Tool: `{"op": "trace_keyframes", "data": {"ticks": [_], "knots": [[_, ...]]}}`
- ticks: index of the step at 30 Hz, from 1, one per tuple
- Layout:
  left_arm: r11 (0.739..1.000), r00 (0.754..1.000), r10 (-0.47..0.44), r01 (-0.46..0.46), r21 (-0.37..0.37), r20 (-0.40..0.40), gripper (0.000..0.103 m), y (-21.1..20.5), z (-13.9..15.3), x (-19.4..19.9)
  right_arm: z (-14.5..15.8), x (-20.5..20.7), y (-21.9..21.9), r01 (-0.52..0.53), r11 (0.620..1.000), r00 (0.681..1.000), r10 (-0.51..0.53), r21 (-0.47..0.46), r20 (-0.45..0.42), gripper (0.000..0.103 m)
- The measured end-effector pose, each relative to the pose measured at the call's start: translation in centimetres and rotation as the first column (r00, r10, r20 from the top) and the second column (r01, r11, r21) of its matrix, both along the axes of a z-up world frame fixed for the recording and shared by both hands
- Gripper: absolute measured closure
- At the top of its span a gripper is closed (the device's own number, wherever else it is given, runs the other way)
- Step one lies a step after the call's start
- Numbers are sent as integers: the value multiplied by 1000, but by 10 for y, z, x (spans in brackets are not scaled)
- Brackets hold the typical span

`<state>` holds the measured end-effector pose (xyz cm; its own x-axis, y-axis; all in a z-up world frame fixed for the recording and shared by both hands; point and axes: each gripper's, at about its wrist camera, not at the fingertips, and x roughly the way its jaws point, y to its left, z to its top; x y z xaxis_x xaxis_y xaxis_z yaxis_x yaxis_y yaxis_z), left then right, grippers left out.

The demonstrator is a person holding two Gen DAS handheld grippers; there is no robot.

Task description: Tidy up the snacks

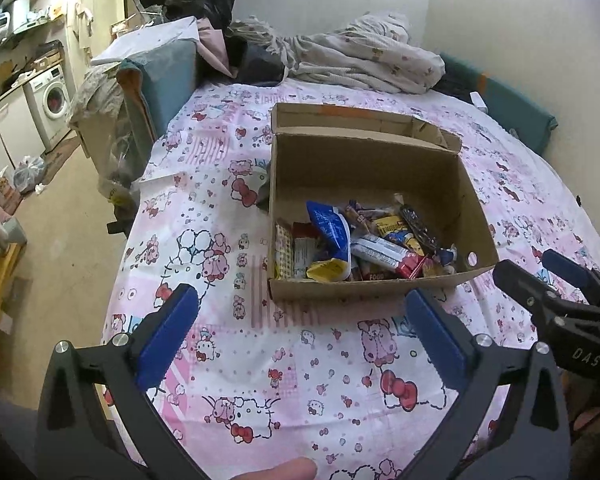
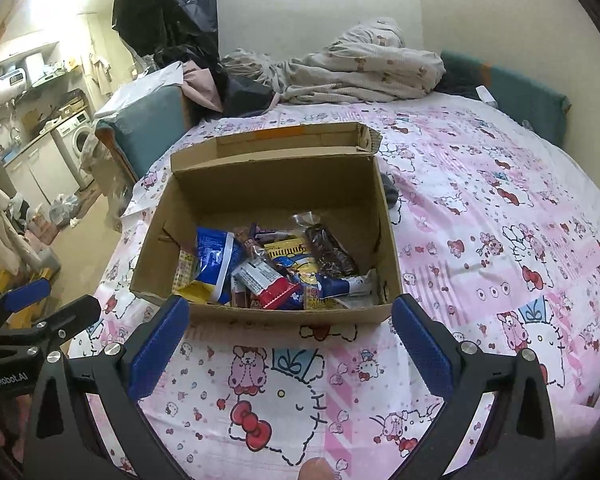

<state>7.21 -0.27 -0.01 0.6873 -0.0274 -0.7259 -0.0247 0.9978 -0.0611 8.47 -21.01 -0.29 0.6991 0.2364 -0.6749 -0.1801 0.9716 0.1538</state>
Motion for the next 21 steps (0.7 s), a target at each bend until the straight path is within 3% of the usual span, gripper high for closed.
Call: {"op": "trace_keyframes", "data": {"ticks": [21], "knots": [[1000, 1000, 11, -11, -9, -7, 0, 1, 1, 0, 6, -1, -4, 18, 1000, 1000, -18, 3, 14, 0]]}}
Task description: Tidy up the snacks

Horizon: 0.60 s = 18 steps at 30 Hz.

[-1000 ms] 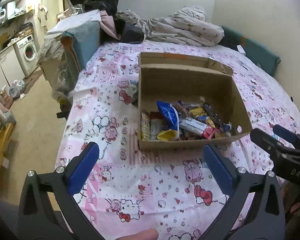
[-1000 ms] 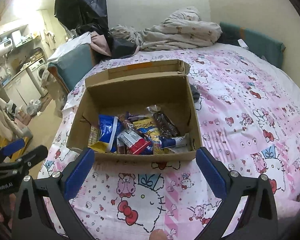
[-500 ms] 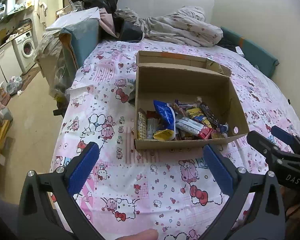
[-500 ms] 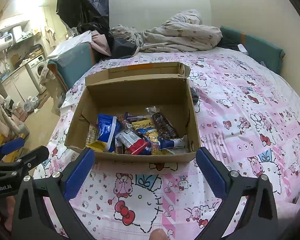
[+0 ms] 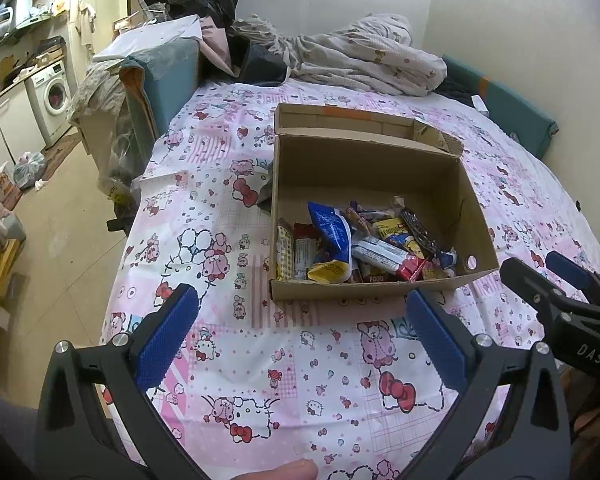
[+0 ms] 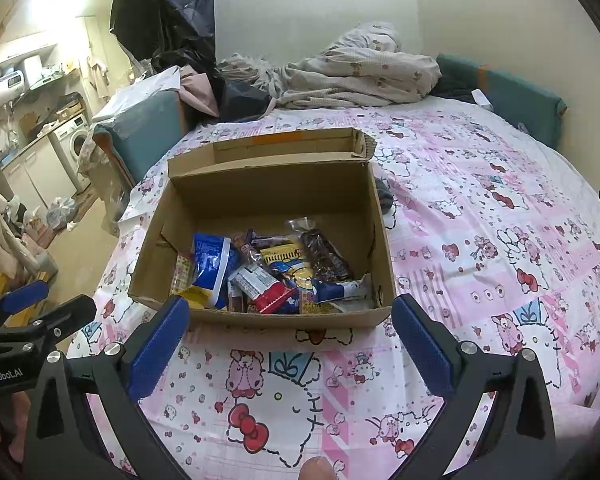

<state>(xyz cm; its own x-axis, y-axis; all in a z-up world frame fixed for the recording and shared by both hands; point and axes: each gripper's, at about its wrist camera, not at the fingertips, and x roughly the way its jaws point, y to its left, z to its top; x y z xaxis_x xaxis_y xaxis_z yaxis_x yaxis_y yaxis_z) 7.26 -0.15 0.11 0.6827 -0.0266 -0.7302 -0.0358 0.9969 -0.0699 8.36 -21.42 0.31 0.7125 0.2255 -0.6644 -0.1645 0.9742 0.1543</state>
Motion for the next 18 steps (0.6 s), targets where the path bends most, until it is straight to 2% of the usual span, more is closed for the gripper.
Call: {"op": "trace_keyframes", "data": {"ticks": [5, 18], "knots": [[1000, 1000, 3, -3, -2, 16, 0, 0, 5, 1, 0, 0, 0, 2, 1000, 1000, -2, 5, -3, 0], [1000, 1000, 19, -19, -15, -1, 0, 3, 1, 3, 1, 0, 2, 6, 1000, 1000, -6, 14, 4, 0]]}}
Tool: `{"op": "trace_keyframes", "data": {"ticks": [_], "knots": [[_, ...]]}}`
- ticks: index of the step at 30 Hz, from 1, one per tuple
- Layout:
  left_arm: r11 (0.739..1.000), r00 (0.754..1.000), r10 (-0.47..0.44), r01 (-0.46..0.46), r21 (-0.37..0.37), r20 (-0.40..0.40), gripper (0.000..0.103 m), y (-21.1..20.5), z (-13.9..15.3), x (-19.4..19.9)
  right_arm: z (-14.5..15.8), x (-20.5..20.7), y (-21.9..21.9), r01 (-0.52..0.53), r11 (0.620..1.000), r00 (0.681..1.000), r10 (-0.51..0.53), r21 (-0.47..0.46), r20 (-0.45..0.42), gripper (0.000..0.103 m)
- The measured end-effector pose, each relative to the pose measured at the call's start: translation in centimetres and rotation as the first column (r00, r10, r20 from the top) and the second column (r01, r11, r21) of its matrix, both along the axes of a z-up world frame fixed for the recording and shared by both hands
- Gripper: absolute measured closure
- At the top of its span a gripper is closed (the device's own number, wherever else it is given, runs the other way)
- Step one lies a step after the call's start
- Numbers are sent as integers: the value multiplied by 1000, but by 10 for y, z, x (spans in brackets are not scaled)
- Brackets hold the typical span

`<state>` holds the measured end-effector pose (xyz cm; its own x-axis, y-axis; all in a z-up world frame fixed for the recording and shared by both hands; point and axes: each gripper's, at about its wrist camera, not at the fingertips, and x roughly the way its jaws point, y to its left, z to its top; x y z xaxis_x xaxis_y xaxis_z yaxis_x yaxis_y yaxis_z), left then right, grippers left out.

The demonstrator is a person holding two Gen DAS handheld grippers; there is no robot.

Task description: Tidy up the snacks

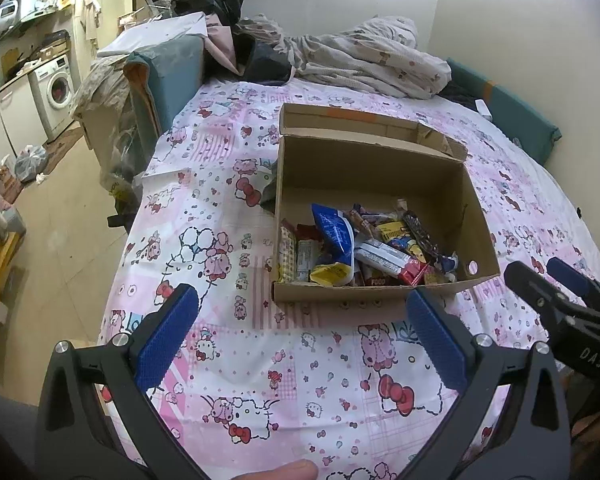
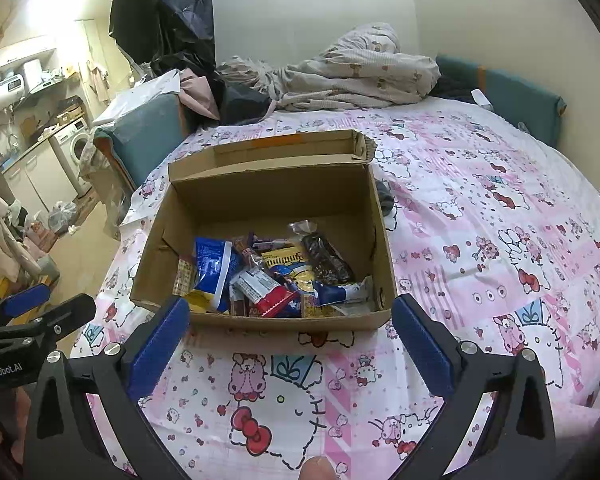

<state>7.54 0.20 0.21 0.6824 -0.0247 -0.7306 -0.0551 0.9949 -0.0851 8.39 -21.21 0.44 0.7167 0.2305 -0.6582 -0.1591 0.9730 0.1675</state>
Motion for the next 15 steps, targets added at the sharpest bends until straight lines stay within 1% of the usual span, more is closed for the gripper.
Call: {"op": "trace_keyframes", "data": {"ticks": [15], "knots": [[1000, 1000, 12, -12, 8, -7, 0, 1, -5, 6, 0, 4, -9, 33, 998, 999, -33, 48, -10, 0]]}}
